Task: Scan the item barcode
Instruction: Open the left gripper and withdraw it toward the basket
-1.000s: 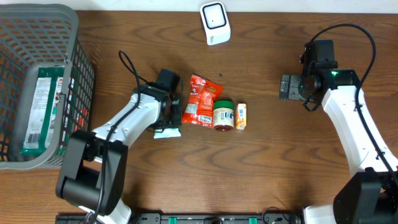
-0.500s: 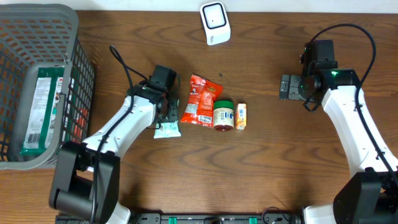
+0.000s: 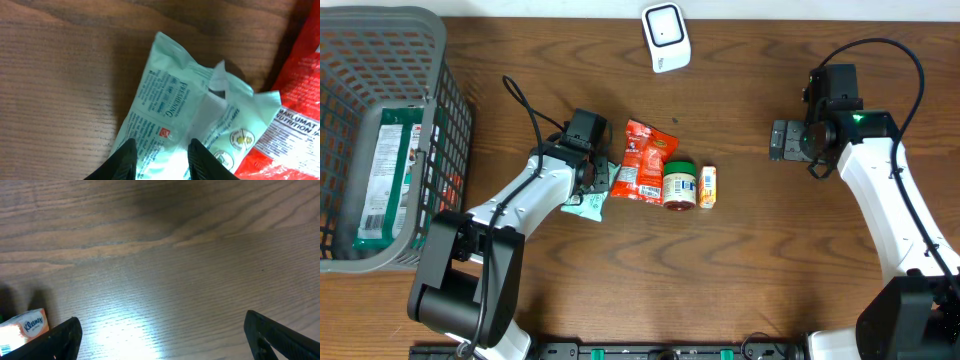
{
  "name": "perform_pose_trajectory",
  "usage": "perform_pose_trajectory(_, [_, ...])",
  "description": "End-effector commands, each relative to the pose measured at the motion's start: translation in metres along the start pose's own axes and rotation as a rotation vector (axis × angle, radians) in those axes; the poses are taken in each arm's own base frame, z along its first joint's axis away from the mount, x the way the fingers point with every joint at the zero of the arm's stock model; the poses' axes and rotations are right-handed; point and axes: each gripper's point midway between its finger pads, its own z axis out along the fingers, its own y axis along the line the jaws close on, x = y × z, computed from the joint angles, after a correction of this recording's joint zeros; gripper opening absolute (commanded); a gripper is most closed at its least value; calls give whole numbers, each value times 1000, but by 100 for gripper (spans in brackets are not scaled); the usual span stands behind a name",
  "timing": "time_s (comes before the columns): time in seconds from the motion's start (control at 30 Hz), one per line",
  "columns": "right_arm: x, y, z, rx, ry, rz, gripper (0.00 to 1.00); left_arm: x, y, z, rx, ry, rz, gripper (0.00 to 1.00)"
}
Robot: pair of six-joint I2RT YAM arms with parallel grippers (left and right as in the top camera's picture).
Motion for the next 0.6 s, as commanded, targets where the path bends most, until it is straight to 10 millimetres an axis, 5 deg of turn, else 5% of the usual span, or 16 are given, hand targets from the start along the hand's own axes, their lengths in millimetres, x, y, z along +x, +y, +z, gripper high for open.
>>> perform_pose_trajectory(0.0, [-5,-4,-6,14,-22,-4,99,3,2,6,-9,13,9,35])
perform_pose_trajectory(0.13, [-5,-4,-6,14,-22,-4,99,-23,-3,-22,19,-63,-6,40])
perform_pose_trajectory(0.33, [-5,-4,-6,14,-22,-4,99,-71,12,-100,51,-218,-62,54])
perform_pose_trajectory(0.43, [-5,-4,-6,14,-22,-5,99,-84,39,-143,38,-276,-126,55])
perform_pose_trajectory(0.57, [-5,-4,-6,14,-22,-4,99,-94,98,-193,-20,-351,-249,59])
